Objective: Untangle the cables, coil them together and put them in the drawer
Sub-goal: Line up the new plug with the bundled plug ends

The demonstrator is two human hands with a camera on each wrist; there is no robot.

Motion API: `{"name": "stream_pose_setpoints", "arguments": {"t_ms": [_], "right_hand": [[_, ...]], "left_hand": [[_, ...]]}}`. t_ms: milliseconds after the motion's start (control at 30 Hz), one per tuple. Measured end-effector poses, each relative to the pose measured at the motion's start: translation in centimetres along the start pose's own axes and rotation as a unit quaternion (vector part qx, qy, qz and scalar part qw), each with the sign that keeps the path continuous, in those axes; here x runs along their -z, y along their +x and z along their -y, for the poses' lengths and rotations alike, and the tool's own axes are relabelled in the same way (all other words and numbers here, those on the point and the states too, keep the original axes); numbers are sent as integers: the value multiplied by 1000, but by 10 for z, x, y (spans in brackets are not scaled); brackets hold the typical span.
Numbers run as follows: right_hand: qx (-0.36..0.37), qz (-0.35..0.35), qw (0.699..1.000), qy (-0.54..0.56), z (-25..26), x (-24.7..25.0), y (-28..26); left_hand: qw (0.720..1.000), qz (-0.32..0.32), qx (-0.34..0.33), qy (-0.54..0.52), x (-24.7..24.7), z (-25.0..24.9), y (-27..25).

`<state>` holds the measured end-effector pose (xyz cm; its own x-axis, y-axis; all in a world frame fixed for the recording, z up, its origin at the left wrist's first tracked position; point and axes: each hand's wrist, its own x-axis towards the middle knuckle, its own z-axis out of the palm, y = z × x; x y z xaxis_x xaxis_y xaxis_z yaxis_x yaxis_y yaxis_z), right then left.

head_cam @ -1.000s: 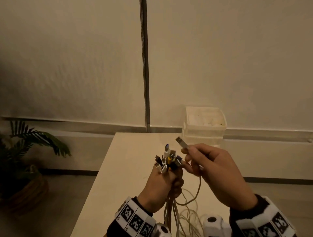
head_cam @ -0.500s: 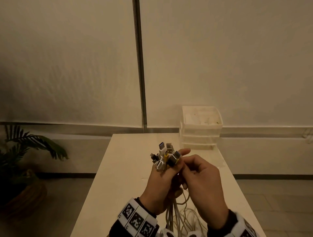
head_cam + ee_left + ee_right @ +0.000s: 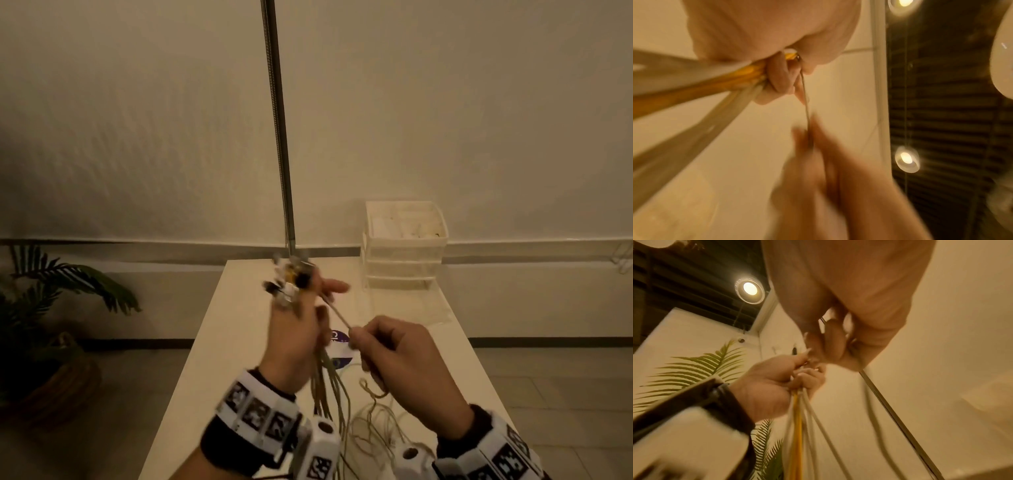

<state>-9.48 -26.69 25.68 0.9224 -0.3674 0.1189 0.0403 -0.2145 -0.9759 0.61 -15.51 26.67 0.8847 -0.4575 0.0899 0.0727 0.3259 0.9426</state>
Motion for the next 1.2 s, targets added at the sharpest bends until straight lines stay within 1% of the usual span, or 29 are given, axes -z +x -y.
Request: {"name": "stream_pose_setpoints", "arguments": {"t_ms": [67,100,200,233,267,300,333,367,400,433,467,500,533,567,633,700,800,867,967,1033,1100,1133,1200], "right_hand": [[-34,80,996,-15,-18,11,-6],[-51,102,993,-18,-29,18,-8],[-99,106,988,-61,-58,44,-10],[-105,101,986,-79,-64,51,-9],[-108,94,986,-89,-67,56,-7],[-105,87,986,-97,-69,60,-5],[-96,82,986,-105,-68,61,-2],[-84,79,987,-112,-65,60,1],[-69,79,988,-115,-60,57,4],[-52,85,988,-116,-54,53,6],[-33,94,988,-118,-46,49,8],[-13,105,987,-121,-38,44,10],[6,114,985,-128,-31,41,12],[21,120,983,-136,-24,38,13],[29,114,983,-143,-17,35,17],[15,112,985,-133,-15,36,20],[-22,140,986,-91,-18,35,18],[-54,150,986,-56,-20,34,15],[-81,155,984,-25,-23,35,15],[-72,157,985,-29,-25,35,16],[-56,163,985,-31,-25,35,17],[-51,164,985,-32,-25,36,18],[-56,150,986,-38,-28,42,18]], "left_hand": [[998,-34,-19,-58,20,-19,14],[997,-47,-26,-63,31,-28,19],[992,-81,-50,-89,57,-49,22],[990,-74,-56,-110,63,-51,21],[989,-48,-56,-131,67,-52,19],[989,-5,-43,-142,68,-52,15],[989,44,-17,-141,67,-48,11],[988,99,16,-121,61,-45,5],[986,143,40,-71,51,-39,-2],[985,168,38,7,40,-30,-9],[979,172,6,112,28,-19,-15],[962,155,-48,219,18,-5,-17],[939,156,-93,293,10,7,-18],[922,160,-105,338,5,18,-18],[920,150,-87,353,2,25,-16],[917,140,-93,362,4,30,-14],[895,168,-122,395,6,26,-11],[884,194,-120,409,7,24,-8],[875,207,-123,420,13,24,-6],[873,202,-140,422,12,20,-7],[877,169,-163,419,11,14,-7],[888,138,-159,408,11,9,-6],[913,40,-142,379,26,-3,3]]}}
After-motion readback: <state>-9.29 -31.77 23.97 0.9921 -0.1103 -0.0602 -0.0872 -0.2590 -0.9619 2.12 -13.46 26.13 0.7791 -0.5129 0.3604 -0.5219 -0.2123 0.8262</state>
